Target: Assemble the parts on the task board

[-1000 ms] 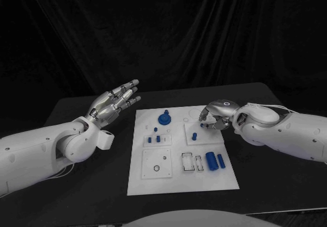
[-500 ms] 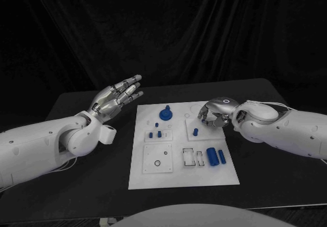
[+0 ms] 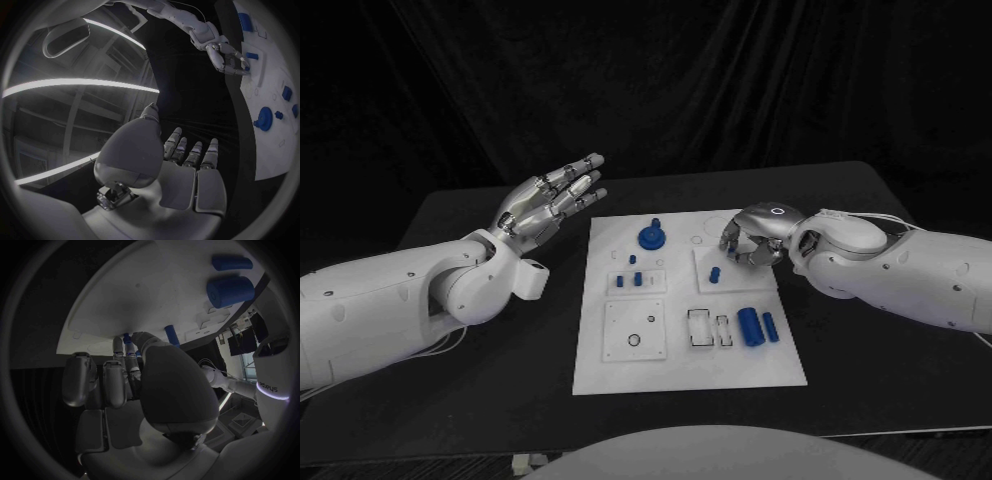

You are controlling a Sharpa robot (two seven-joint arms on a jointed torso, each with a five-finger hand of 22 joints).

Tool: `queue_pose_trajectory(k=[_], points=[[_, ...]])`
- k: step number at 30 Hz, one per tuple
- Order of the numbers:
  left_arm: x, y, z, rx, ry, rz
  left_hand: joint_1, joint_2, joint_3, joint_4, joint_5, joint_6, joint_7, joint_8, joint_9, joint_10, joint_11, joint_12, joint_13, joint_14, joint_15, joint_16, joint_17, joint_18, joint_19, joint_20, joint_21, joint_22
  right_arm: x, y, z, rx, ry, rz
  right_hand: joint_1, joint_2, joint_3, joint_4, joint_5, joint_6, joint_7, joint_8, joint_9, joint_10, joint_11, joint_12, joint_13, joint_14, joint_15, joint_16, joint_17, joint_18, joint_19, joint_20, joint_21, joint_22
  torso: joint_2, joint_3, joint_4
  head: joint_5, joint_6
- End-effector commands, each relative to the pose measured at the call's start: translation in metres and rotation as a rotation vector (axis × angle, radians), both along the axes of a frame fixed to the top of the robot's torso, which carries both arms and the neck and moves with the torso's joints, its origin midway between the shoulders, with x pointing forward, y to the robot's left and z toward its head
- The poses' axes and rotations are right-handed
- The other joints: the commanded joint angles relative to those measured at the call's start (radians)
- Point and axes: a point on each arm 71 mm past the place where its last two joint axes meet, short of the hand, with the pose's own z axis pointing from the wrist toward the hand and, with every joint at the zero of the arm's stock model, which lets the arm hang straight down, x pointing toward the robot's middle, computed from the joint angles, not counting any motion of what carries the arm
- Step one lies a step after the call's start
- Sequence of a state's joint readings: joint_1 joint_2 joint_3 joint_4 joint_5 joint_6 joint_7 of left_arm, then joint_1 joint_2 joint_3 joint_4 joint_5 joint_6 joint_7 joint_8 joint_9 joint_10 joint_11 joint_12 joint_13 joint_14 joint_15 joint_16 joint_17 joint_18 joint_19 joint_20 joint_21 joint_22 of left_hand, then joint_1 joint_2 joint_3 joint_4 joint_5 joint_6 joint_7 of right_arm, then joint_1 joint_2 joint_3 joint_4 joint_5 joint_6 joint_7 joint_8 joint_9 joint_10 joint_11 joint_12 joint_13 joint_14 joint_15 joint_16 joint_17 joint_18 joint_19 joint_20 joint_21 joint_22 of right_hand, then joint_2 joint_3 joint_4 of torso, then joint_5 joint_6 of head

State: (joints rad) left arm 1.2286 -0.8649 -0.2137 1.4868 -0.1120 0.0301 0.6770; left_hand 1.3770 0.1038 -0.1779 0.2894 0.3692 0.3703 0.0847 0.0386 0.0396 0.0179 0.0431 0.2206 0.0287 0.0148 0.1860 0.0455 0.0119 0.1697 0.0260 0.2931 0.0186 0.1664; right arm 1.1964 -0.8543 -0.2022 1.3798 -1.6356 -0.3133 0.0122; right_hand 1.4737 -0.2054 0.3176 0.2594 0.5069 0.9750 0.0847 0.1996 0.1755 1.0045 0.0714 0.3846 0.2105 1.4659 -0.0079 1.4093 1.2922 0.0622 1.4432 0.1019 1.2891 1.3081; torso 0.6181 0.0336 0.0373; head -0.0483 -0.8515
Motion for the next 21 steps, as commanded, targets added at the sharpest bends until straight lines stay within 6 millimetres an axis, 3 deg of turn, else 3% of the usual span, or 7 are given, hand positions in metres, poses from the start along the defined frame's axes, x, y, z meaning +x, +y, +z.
queue_pose_trajectory(k=[1, 9, 21], points=[[-0.0011, -0.0005, 0.0053, -0.063, -0.052, 0.001, 0.014, 0.003, -0.010, 0.000, 0.012, 0.008, 0.001, 0.002, 0.001, 0.000, 0.008, 0.006, 0.002, 0.001, 0.010, 0.008, 0.001, -0.023, 0.005, 0.004, 0.003, 0.003, -0.0028, -0.0002, -0.0077, -0.021, 0.028, -0.004, 0.009, -0.003, 0.008, -0.012, 0.032, 0.019, 0.004, 0.015, 0.015, 0.005, 0.001, 0.011, 0.006, 0.016, 0.004, -0.005, -0.005, 0.005, -0.005, 0.000, -0.007, 0.174, 0.000, -0.0001, -0.0003, 0.002, -0.001], [-0.0021, -0.0030, 0.0052, -0.062, -0.047, -0.004, 0.027, 0.007, -0.013, -0.001, 0.032, 0.014, 0.005, 0.002, 0.001, -0.001, 0.012, 0.010, 0.002, 0.002, 0.014, 0.012, 0.002, -0.033, 0.009, 0.004, 0.004, 0.006, -0.0026, 0.0014, -0.0083, -0.019, 0.026, -0.005, 0.018, 0.004, 0.018, -0.049, 0.069, 0.048, 0.016, 0.066, 0.057, -0.002, 0.001, 0.025, 0.014, 0.013, 0.003, -0.007, -0.012, 0.006, -0.008, -0.001, -0.011, 0.173, -0.001, -0.0001, 0.0000, 0.005, -0.006], [-0.0022, -0.0064, 0.0037, -0.059, -0.036, -0.015, 0.052, 0.012, -0.020, -0.003, 0.067, 0.025, 0.010, 0.004, 0.003, -0.001, 0.015, 0.014, 0.002, 0.007, 0.024, 0.026, 0.004, -0.055, 0.015, 0.004, 0.006, 0.009, -0.0037, -0.0015, -0.0079, -0.018, 0.024, -0.010, 0.018, 0.010, 0.025, -0.084, 0.079, 0.036, 0.027, 0.115, 0.101, -0.002, -0.003, 0.043, 0.023, 0.010, 0.000, -0.009, -0.021, 0.007, -0.011, -0.004, -0.013, 0.172, 0.000, -0.0001, 0.0004, 0.005, -0.009]])
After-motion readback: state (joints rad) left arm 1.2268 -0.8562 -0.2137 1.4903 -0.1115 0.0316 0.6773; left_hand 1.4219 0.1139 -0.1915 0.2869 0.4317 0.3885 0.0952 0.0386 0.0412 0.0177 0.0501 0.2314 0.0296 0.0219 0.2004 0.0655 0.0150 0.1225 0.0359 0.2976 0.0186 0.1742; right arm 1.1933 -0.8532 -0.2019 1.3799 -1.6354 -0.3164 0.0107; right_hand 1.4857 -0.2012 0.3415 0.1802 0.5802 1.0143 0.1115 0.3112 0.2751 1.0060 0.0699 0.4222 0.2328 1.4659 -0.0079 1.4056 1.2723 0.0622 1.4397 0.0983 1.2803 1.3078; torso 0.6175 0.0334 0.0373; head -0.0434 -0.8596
